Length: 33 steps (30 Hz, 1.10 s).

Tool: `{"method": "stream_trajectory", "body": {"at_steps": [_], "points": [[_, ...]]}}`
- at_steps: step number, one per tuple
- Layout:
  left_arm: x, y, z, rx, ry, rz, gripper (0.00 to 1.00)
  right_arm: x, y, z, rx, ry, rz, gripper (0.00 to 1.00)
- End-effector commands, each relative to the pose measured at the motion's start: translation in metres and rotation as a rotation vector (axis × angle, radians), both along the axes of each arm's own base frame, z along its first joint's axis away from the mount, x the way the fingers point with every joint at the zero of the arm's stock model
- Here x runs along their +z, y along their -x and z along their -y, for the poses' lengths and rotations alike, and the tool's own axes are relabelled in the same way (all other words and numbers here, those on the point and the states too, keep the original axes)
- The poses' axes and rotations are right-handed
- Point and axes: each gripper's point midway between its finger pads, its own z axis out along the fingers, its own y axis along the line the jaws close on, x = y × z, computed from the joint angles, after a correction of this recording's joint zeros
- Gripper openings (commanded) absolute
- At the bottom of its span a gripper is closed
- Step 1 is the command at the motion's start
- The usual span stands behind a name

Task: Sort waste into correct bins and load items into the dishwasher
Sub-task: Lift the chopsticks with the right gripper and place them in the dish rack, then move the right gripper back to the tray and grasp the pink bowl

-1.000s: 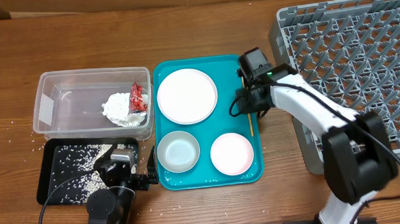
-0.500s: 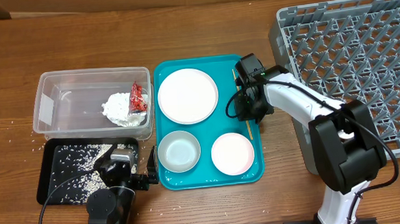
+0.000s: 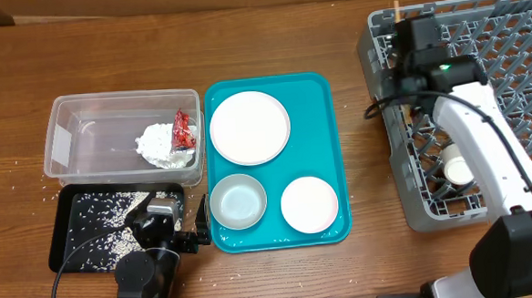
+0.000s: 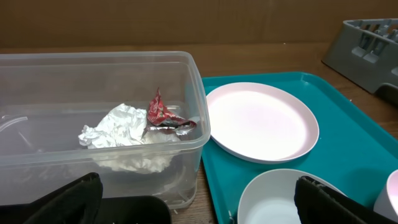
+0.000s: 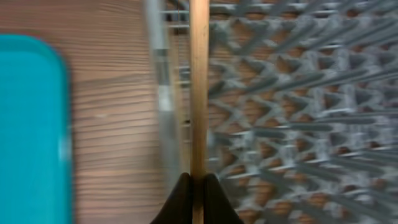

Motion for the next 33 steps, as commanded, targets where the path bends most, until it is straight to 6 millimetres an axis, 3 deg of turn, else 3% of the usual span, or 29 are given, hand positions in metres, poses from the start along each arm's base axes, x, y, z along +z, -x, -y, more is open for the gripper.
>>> {"method": "stream_trajectory", "body": {"at_steps": [1, 5, 7, 9, 12, 15, 17, 19, 20, 22, 24, 28, 33], "points": [[0.000, 0.000, -0.002, 0.004, -0.017, 0.009, 1.00, -0.017, -0.003, 0.018, 0.071, 0.109, -0.074, 0.04], [0.000, 0.000, -0.002, 0.004, -0.017, 0.009, 1.00, -0.040, 0.001, 0.013, 0.089, 0.110, -0.147, 0.04], [0.000, 0.000, -0.002, 0.004, -0.017, 0.009, 1.00, -0.039, 0.002, 0.005, 0.112, 0.113, -0.151, 0.14], [0.000, 0.000, -0.002, 0.004, -0.017, 0.009, 1.00, -0.032, 0.006, 0.004, 0.108, 0.167, -0.146, 0.36], [0.000, 0.000, -0.002, 0.004, -0.017, 0.009, 1.00, -0.016, 0.013, 0.001, 0.057, 0.185, -0.113, 0.37], [0.000, 0.000, -0.002, 0.004, -0.017, 0.009, 1.00, 0.012, 0.024, -0.042, 0.091, 0.011, -0.039, 0.36], [0.000, 0.000, -0.002, 0.004, -0.017, 0.009, 1.00, 0.026, 0.037, -0.086, 0.209, -0.164, -0.028, 0.36], [0.000, 0.000, -0.002, 0.004, -0.017, 0.009, 1.00, 0.045, 0.063, -0.143, 0.382, -0.401, -0.048, 0.36], [0.000, 0.000, -0.002, 0.004, -0.017, 0.009, 1.00, 0.049, 0.070, -0.156, 0.421, -0.453, -0.059, 0.36], [0.000, 0.000, -0.002, 0.004, -0.017, 0.009, 1.00, 0.051, 0.086, -0.174, 0.477, -0.523, -0.106, 0.24], [0.000, 0.000, -0.002, 0.004, -0.017, 0.009, 1.00, 0.035, 0.101, -0.175, 0.473, -0.515, -0.188, 0.23], [0.000, 0.000, -0.002, 0.003, -0.017, 0.009, 1.00, -0.011, 0.126, -0.170, 0.434, -0.496, -0.333, 0.36], [0.000, 0.000, -0.002, 0.004, -0.017, 0.009, 1.00, -0.070, 0.143, -0.154, 0.296, -0.471, -0.405, 0.40]]}}
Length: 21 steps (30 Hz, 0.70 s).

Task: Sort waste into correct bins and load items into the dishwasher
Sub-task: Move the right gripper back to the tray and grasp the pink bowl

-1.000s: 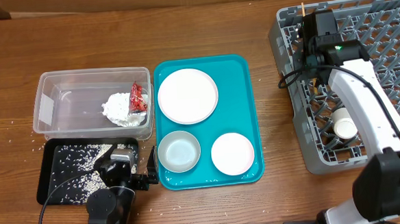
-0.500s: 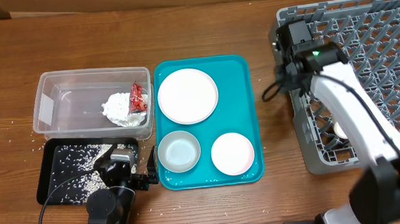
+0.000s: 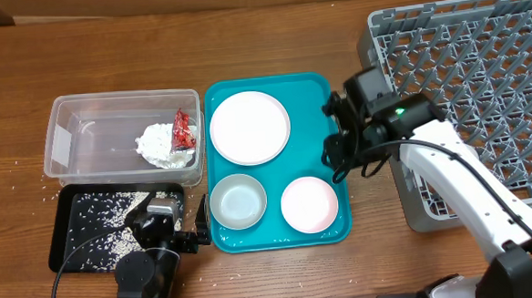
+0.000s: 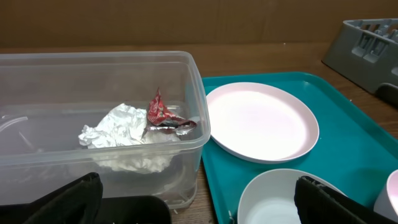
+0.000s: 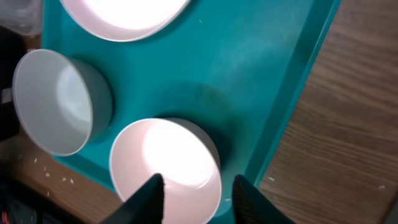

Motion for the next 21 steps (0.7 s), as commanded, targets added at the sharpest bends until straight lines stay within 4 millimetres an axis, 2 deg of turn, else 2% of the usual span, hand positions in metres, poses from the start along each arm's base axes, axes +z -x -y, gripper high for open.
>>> {"method": "stream_trajectory", "body": {"at_steps": [1, 5, 10, 12, 13, 14, 17, 21], "points": [[0.000, 0.000, -0.002, 0.004, -0.018, 0.009, 1.00, -0.035, 0.017, 0.007, -0.066, 0.022, -0.070, 0.41], [0.000, 0.000, -0.002, 0.004, -0.018, 0.009, 1.00, -0.064, 0.036, 0.006, -0.053, 0.025, -0.107, 0.41], [0.000, 0.000, -0.002, 0.004, -0.018, 0.009, 1.00, -0.066, 0.041, 0.001, -0.029, 0.028, -0.110, 0.41], [0.000, 0.000, -0.002, 0.004, -0.018, 0.009, 1.00, -0.065, 0.036, -0.001, -0.029, 0.021, -0.087, 0.40], [0.000, 0.000, -0.002, 0.004, -0.018, 0.009, 1.00, -0.064, 0.033, -0.002, -0.029, 0.019, -0.076, 0.39], [0.000, 0.000, -0.002, 0.004, -0.018, 0.009, 1.00, -0.062, 0.031, -0.003, -0.029, 0.016, -0.070, 0.32], [0.000, 0.000, -0.002, 0.004, -0.018, 0.009, 1.00, -0.064, 0.036, 0.003, -0.034, 0.048, -0.088, 0.39], [0.000, 0.000, -0.002, 0.004, -0.018, 0.009, 1.00, -0.069, 0.040, 0.008, -0.037, 0.068, -0.100, 0.39]]}}
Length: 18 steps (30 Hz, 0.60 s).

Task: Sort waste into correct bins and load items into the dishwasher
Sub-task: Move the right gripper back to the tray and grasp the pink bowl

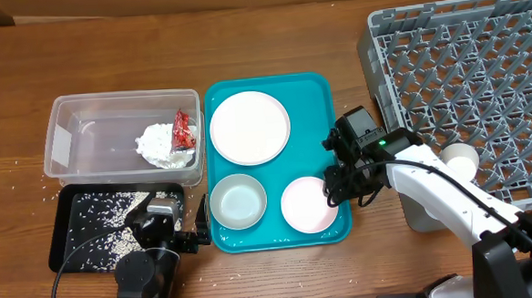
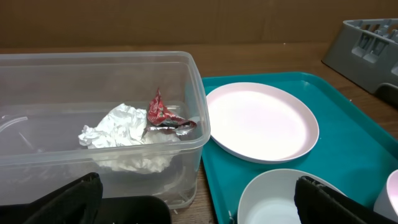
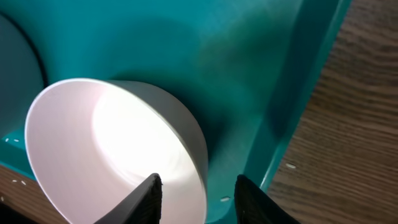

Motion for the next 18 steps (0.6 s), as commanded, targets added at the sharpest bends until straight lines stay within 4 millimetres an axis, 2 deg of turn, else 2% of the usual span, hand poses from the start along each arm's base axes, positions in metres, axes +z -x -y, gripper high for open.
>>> {"method": "stream_trajectory", "body": {"at_steps": [1, 5, 8, 9, 12, 14, 17, 18], "points": [[-0.001, 0.000, -0.002, 0.004, -0.017, 0.009, 1.00, -0.003, 0.000, 0.002, 0.000, 0.013, 0.013, 0.37], [-0.001, 0.000, -0.002, 0.004, -0.017, 0.009, 1.00, -0.016, 0.006, 0.003, -0.048, 0.005, -0.010, 0.25], [-0.001, 0.000, -0.002, 0.004, -0.017, 0.009, 1.00, -0.015, 0.004, 0.002, -0.048, -0.001, -0.002, 0.15], [-0.001, 0.000, -0.002, 0.004, -0.017, 0.009, 1.00, -0.015, 0.004, 0.002, -0.058, -0.001, -0.002, 0.08], [-0.001, 0.000, -0.002, 0.004, -0.017, 0.009, 1.00, -0.013, 0.000, 0.002, -0.065, 0.002, 0.006, 0.04], [-0.001, 0.000, -0.002, 0.004, -0.017, 0.009, 1.00, -0.008, -0.007, 0.003, -0.079, 0.016, 0.027, 0.04], [-0.001, 0.000, -0.002, 0.004, -0.017, 0.009, 1.00, 0.020, -0.031, 0.012, -0.101, 0.089, 0.118, 0.04], [-0.001, 0.000, -0.002, 0.004, -0.017, 0.009, 1.00, 0.038, -0.045, 0.023, -0.141, 0.161, 0.178, 0.04]]}}
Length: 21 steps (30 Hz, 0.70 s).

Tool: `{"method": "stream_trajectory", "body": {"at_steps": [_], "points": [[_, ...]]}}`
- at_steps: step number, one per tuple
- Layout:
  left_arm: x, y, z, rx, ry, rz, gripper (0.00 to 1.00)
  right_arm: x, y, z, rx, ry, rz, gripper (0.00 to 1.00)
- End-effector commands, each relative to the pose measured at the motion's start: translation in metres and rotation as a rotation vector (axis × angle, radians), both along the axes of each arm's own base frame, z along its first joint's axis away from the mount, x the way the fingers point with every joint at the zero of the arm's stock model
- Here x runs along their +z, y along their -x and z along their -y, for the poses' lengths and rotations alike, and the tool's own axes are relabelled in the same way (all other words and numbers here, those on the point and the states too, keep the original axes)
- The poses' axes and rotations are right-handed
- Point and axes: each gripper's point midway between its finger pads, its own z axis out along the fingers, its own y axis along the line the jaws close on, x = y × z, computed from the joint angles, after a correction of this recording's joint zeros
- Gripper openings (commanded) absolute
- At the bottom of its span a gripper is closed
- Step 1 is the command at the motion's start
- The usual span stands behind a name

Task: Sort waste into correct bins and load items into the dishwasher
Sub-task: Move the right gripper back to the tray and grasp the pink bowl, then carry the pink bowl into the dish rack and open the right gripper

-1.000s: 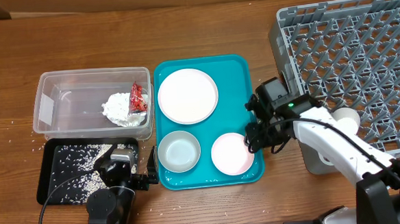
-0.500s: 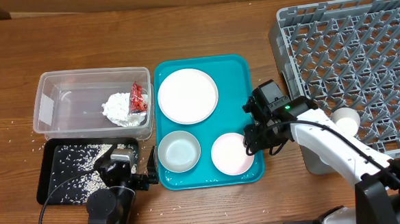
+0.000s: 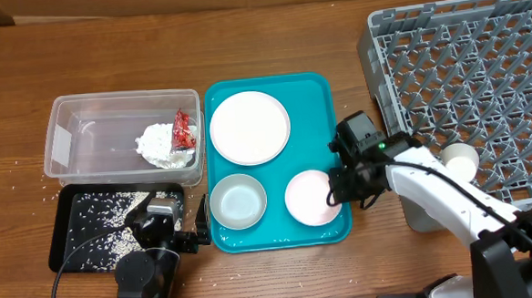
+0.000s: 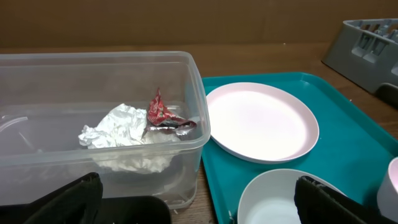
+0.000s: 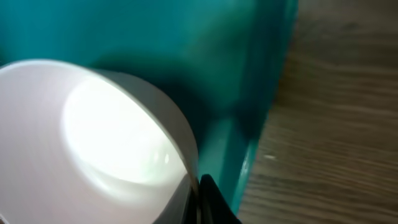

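A small pale pink bowl (image 3: 309,198) sits at the front right of the teal tray (image 3: 316,101). My right gripper (image 3: 338,189) is shut on its right rim; the wrist view shows the bowl (image 5: 93,130) with the jaws (image 5: 198,186) pinching its wall just inside the tray's edge. A white plate (image 3: 249,127) and a greyish bowl (image 3: 238,202) also rest on the tray. The grey dishwasher rack (image 3: 481,74) stands at the right. My left gripper (image 4: 202,208) is open and holds nothing, near the greyish bowl (image 4: 280,199).
A clear bin (image 3: 74,145) left of the tray holds crumpled white waste and a red wrapper (image 3: 184,128). A black tray (image 3: 92,226) with scattered rice lies in front of it. A white cup (image 3: 461,157) sits in the rack's near side.
My right gripper was open astride the pink bowl's right rim; now it is shut on that rim, and the bowl sits slightly further right. The left arm has not moved.
My right gripper held a wooden stick at the rack's far left corner. Then it was open and empty above the tray's right side, the stick no longer seen. It then stood around the pink bowl's rim, and now grips it.
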Motion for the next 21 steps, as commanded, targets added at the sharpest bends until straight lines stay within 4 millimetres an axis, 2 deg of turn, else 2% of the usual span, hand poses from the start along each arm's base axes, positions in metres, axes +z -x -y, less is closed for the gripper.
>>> {"method": "stream_trajectory", "body": {"at_steps": [1, 4, 6, 7, 8, 11, 13, 17, 21], "points": [[0.000, 0.000, -0.002, 0.004, -0.018, 0.009, 1.00, 0.060, -0.054, 0.025, -0.118, 0.172, 0.229, 0.04], [0.000, 0.000, -0.002, 0.004, -0.018, 0.009, 1.00, 0.106, -0.076, 0.036, -0.178, 0.225, 0.358, 0.04], [0.000, 0.000, -0.002, 0.004, -0.018, 0.009, 1.00, 0.148, -0.095, 0.038, -0.216, 0.212, 0.485, 0.04], [0.000, 0.000, -0.002, 0.004, -0.018, 0.009, 1.00, 0.162, -0.100, 0.044, -0.237, 0.233, 0.530, 0.04], [0.000, 0.000, -0.002, 0.004, -0.018, 0.009, 1.00, 0.187, -0.108, 0.060, -0.289, 0.305, 0.620, 0.04], [0.000, 0.000, -0.002, 0.004, -0.018, 0.009, 1.00, 0.222, -0.115, 0.104, -0.411, 0.534, 0.770, 0.04], [0.000, 0.000, -0.002, 0.004, -0.018, 0.009, 1.00, 0.247, -0.111, 0.141, -0.505, 0.776, 0.860, 0.04], [0.000, 0.000, -0.002, 0.004, -0.018, 0.009, 1.00, 0.272, -0.103, 0.175, -0.597, 1.051, 0.923, 0.04], [0.000, 0.000, -0.002, 0.004, -0.018, 0.009, 1.00, 0.259, -0.107, 0.202, -0.635, 1.140, 0.854, 0.04]]}}
